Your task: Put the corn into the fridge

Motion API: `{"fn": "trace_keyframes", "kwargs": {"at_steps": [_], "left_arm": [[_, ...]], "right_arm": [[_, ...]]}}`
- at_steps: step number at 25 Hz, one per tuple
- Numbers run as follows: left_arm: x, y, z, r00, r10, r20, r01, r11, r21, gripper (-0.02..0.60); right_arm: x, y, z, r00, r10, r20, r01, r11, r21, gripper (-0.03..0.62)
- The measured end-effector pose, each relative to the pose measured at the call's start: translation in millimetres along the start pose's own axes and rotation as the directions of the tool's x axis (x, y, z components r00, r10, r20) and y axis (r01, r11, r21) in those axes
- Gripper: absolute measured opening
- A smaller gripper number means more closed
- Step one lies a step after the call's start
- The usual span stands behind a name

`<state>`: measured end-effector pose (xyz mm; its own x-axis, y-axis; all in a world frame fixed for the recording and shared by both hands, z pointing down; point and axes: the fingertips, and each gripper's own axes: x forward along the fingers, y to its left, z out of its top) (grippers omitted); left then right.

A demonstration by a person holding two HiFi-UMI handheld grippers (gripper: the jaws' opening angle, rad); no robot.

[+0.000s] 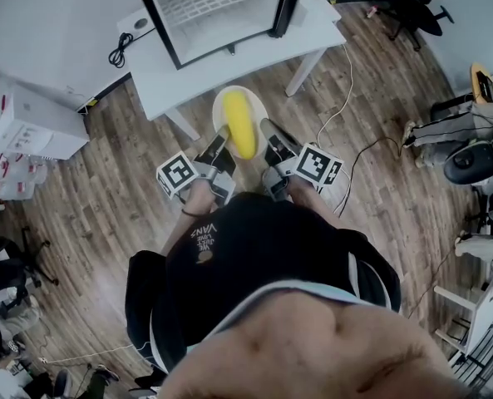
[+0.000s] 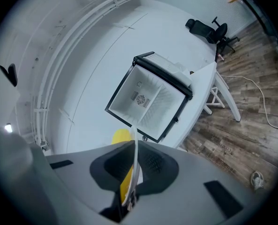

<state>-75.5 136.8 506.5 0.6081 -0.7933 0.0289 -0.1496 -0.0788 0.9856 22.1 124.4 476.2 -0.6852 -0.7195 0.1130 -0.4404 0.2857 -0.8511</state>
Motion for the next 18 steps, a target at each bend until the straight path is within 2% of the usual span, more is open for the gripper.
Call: {"fn": "trace_keyframes", "kwargs": {"at_steps": [6,18], "left_arm": [[38.5,-8.3,2.6,0.999,-0.025,0.021,0.025,1.0,0.007,0.046],[102.1,-11.4,13.6,0.994,-0.013,0.108,0.012,1.0,0.013,0.046]], "right_arm": [[8.9,-16.0,34.4,1.0,0.017,-0.018,-0.017,1.0,-0.009,0.025],[36.3,-45.5,92.9,0.993,0.077,-0.094,-0.08,0.997,-0.025,0.025]]}}
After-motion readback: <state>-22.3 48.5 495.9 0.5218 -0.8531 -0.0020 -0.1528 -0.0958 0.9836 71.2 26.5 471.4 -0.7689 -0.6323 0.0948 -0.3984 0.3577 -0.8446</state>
